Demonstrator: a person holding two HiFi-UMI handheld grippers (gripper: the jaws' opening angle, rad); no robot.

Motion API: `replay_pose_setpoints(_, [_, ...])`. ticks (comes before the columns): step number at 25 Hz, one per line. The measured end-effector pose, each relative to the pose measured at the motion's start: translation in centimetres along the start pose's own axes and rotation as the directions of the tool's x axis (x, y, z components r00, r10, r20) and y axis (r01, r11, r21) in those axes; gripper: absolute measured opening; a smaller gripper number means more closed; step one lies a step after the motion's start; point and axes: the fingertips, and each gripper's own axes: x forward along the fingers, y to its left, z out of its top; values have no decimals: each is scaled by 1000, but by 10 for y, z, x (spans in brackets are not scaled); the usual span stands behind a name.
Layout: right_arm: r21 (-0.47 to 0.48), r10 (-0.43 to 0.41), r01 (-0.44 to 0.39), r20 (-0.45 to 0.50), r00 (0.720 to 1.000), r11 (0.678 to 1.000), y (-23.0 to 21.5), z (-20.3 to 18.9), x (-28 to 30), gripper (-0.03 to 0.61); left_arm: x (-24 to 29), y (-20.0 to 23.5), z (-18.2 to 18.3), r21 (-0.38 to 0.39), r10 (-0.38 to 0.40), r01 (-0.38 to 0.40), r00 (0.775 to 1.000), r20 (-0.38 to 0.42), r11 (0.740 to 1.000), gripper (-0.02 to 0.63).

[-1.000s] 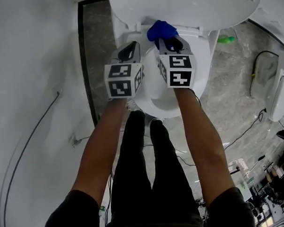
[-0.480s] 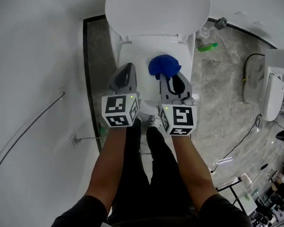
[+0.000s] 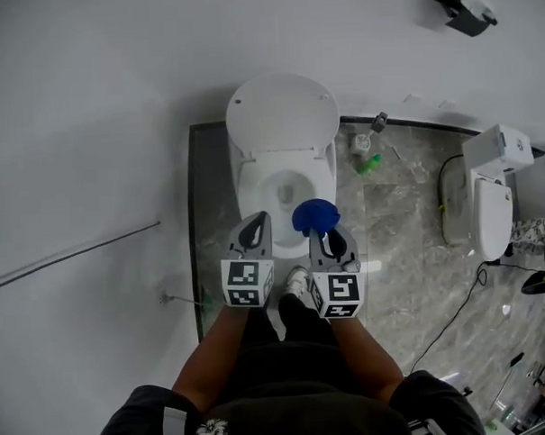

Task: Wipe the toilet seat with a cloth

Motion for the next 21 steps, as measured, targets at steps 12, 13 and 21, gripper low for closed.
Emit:
replay_pose_setpoints(12, [-141, 48, -24, 168, 985, 990, 4, 100, -43, 64, -51, -31, 98, 74, -8, -5, 985, 171, 997, 11])
replay_pose_setpoints(13, [-151, 49, -23, 175, 983, 988, 3, 104, -44, 64, -52, -32, 102, 79, -8, -6, 984, 180, 997, 11])
replay_pose_setpoints(21, [-172, 56, -21, 202, 978, 985, -4, 110, -55, 64, -56, -48, 110, 167, -1, -33, 980, 201, 985, 11])
